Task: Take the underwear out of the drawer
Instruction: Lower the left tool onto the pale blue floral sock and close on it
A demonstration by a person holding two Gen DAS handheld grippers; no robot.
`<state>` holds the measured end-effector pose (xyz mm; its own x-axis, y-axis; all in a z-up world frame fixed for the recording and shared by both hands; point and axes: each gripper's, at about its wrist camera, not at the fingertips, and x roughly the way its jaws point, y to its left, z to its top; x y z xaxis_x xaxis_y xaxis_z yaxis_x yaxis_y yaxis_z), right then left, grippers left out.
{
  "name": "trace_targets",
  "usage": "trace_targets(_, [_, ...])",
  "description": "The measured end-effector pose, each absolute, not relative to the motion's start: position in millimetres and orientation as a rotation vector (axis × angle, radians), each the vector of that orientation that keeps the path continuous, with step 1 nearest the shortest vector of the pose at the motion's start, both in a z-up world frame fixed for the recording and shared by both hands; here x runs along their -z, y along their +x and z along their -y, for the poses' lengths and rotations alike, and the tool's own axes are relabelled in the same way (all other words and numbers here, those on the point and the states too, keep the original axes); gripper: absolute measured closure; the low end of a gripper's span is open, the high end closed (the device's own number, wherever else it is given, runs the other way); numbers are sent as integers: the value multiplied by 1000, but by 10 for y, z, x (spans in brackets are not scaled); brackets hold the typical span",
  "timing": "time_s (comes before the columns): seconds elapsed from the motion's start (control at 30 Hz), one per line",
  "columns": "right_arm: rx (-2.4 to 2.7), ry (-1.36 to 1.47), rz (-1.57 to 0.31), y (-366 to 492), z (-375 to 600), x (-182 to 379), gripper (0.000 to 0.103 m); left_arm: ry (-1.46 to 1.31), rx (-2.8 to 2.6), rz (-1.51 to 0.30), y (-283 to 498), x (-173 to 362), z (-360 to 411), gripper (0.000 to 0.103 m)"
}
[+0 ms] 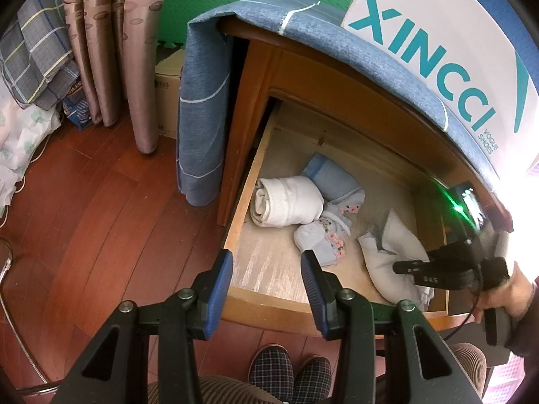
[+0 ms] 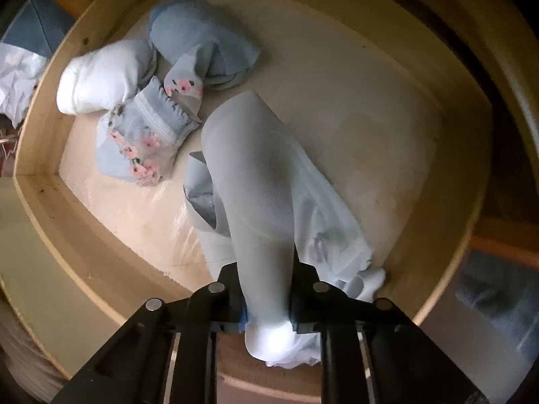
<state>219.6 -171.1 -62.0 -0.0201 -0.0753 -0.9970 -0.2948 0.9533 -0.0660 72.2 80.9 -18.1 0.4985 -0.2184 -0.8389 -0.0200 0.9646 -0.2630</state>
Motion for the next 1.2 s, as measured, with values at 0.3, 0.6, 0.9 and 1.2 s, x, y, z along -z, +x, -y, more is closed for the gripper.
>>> trace_targets(0.3, [-125,-121,-1492,1735,1815,334,91,-232,119,-1044,713,168,-764,60])
trace_targets(0.6, [-19,92,-1291,1284,2254,-171,91,-201,156,-1067,738,164,-674,60])
trace_targets(0.9, [-24,249,-1260,1198,2564,-239,91,-59,355,-1164,947,216,-256,60])
trace_targets(1.2, [-43,270,-1268,1258,2471,-159,91,37,418,-1373,1409,570,219,60])
